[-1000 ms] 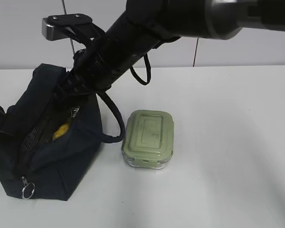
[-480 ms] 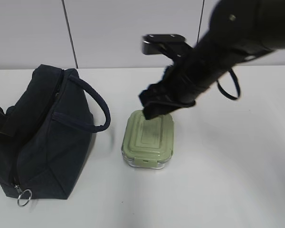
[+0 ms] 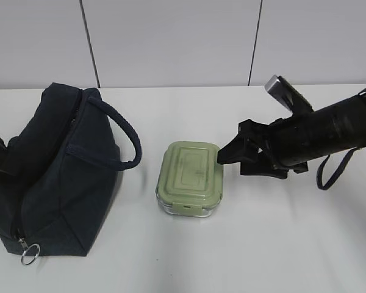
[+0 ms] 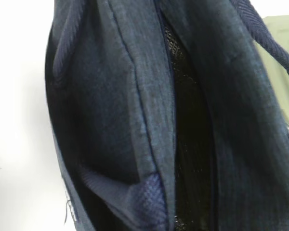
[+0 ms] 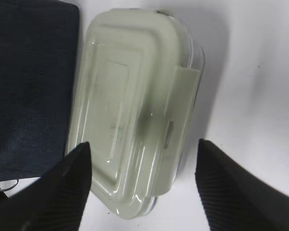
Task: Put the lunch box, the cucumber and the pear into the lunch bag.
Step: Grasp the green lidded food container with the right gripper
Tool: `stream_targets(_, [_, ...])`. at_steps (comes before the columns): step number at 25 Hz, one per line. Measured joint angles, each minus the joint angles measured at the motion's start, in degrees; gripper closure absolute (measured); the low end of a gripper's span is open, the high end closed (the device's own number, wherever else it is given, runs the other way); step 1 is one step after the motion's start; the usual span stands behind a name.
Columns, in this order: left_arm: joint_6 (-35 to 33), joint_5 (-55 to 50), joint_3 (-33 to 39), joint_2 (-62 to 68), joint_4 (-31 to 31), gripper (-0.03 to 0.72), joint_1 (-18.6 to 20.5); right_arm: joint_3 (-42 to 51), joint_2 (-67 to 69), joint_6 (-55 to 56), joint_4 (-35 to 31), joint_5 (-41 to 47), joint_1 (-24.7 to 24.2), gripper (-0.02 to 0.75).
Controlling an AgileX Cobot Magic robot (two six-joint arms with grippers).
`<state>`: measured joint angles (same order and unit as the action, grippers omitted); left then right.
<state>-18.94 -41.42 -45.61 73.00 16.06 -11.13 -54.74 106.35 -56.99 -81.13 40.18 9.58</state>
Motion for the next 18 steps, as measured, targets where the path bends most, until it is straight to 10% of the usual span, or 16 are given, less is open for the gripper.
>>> stream_targets(18, [0.0,-0.17,0.0,0.0,-0.67,0.704,0.0,0.0,14.53,-15.2,-18.79,11.25,0.0,0.173])
